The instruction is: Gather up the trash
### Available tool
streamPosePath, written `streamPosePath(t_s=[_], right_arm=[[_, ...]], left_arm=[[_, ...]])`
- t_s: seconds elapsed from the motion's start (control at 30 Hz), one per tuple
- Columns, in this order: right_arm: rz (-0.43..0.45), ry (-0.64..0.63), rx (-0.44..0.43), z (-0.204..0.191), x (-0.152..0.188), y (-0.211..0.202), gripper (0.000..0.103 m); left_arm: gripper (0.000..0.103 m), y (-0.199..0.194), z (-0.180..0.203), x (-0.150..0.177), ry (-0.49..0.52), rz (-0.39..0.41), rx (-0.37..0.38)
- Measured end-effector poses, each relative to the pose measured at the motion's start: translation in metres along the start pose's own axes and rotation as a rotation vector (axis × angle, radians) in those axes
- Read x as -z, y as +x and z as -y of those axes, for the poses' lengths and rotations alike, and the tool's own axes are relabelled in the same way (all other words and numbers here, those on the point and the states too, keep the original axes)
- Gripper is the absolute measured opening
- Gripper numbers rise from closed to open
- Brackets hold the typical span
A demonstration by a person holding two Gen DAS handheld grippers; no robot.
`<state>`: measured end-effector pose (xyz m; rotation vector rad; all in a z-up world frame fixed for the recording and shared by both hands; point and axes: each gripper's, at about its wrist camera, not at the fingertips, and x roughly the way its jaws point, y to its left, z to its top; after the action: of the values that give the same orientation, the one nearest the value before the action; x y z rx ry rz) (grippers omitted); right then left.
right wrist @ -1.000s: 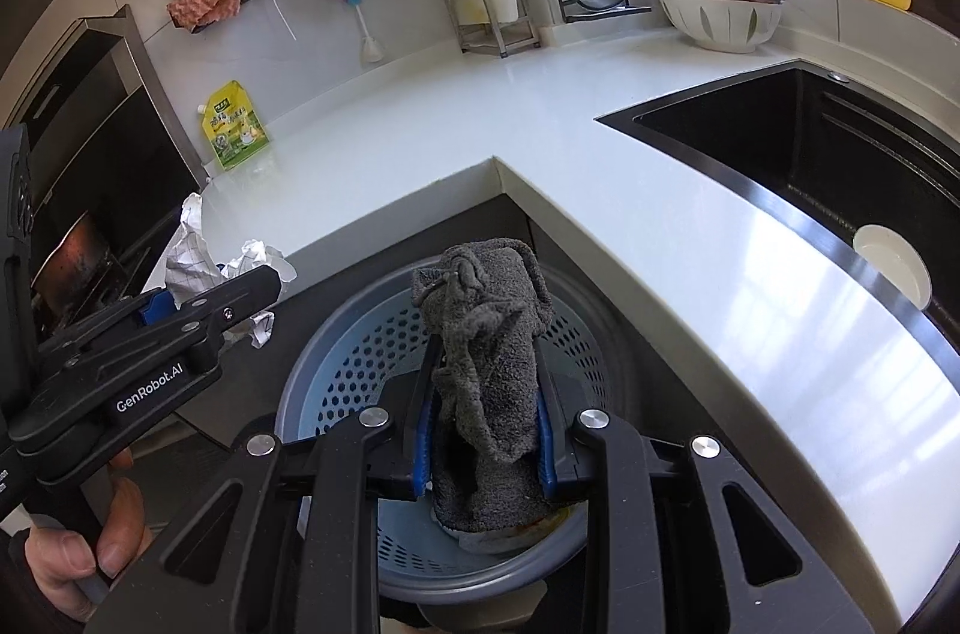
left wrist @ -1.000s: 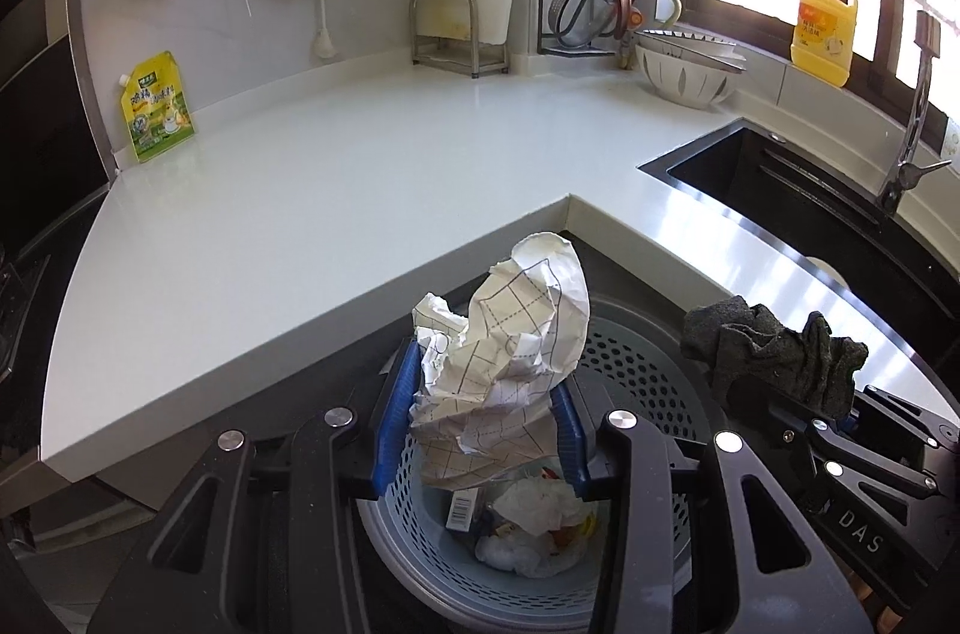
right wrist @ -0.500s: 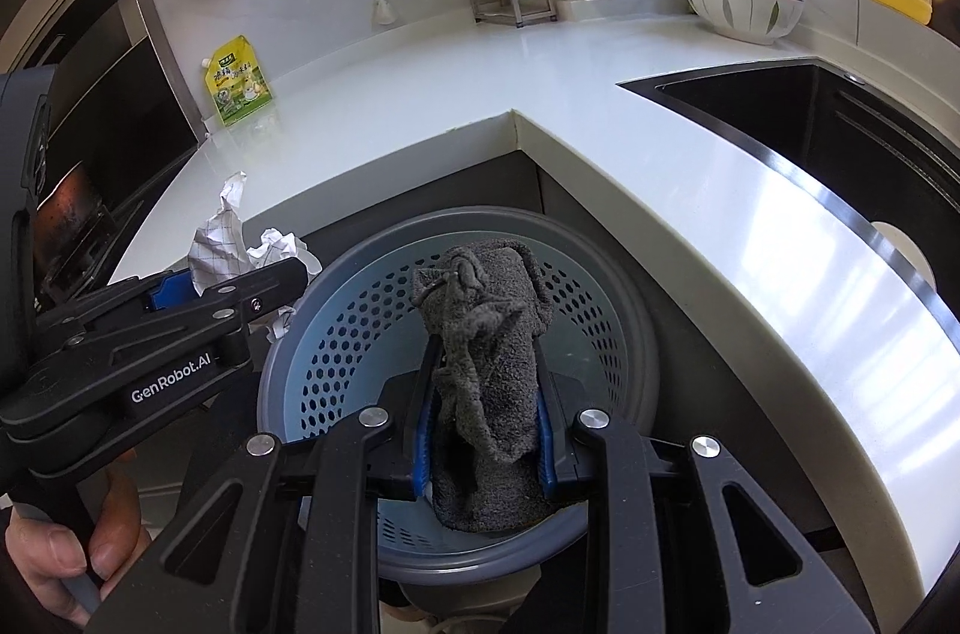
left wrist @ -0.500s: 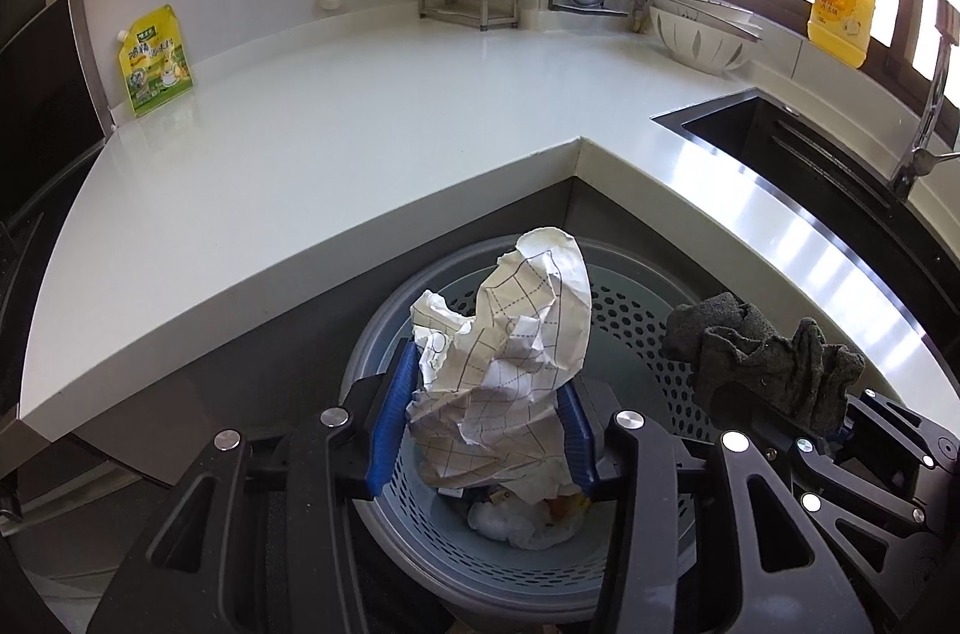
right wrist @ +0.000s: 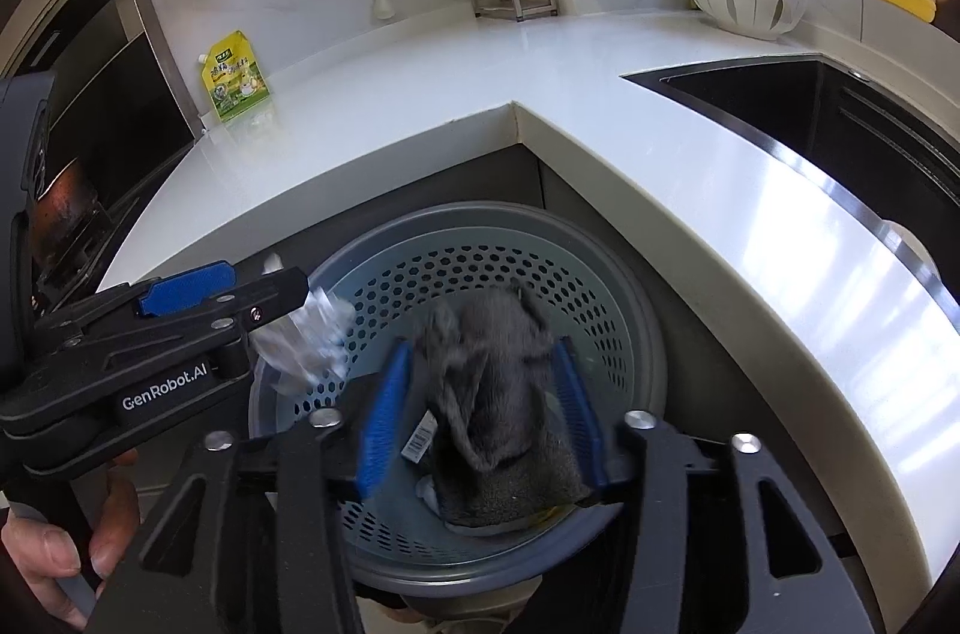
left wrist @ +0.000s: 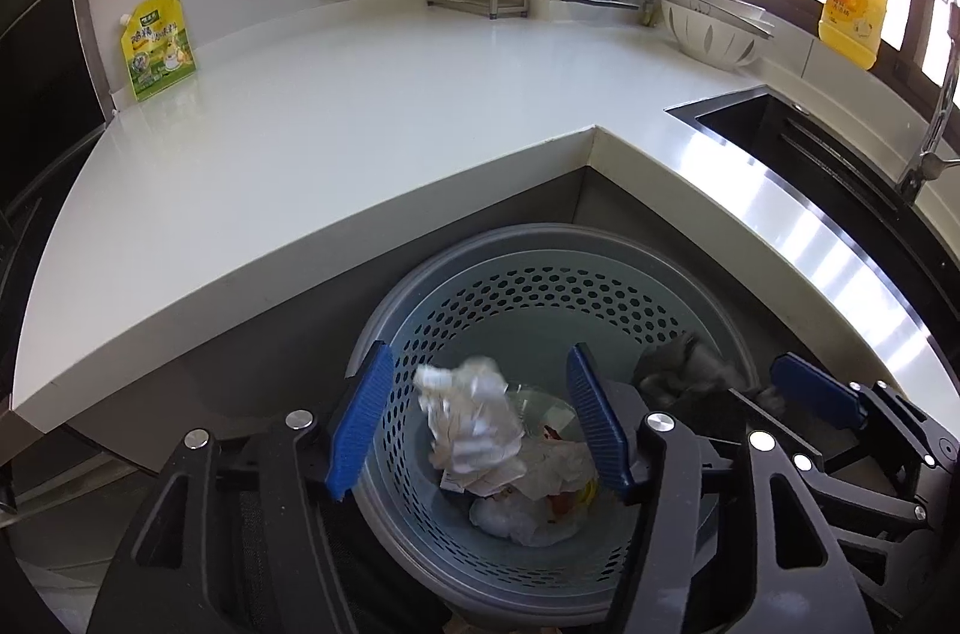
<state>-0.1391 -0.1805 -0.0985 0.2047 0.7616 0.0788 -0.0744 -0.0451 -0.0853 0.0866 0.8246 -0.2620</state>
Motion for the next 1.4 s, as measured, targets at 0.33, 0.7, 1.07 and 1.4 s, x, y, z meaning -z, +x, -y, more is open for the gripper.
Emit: streamPosePath(t_s=[0.33, 0.7, 1.07, 1.4], right_arm=[[0.009, 0.005, 0.007, 0.002, 0.0, -0.003, 0.059], [0.026, 0.014, 0.014, 0.003, 0.001, -0.009, 0.062], [0.032, 0.028, 0.014, 0.005, -0.001, -0.013, 0.066], [0.056, 0.039, 0.045, 0.007, -0.002, -0.02, 0.075]], left_arm=[[0.083, -0.008, -0.006, 0.001, -0.016, 0.022, -0.014], [0.095, -0.02, -0.009, -0.001, -0.027, 0.055, -0.051], [0.097, -0.025, -0.011, -0.002, -0.041, 0.058, -0.066], [0.097, -0.026, -0.016, -0.001, -0.071, 0.046, -0.083]])
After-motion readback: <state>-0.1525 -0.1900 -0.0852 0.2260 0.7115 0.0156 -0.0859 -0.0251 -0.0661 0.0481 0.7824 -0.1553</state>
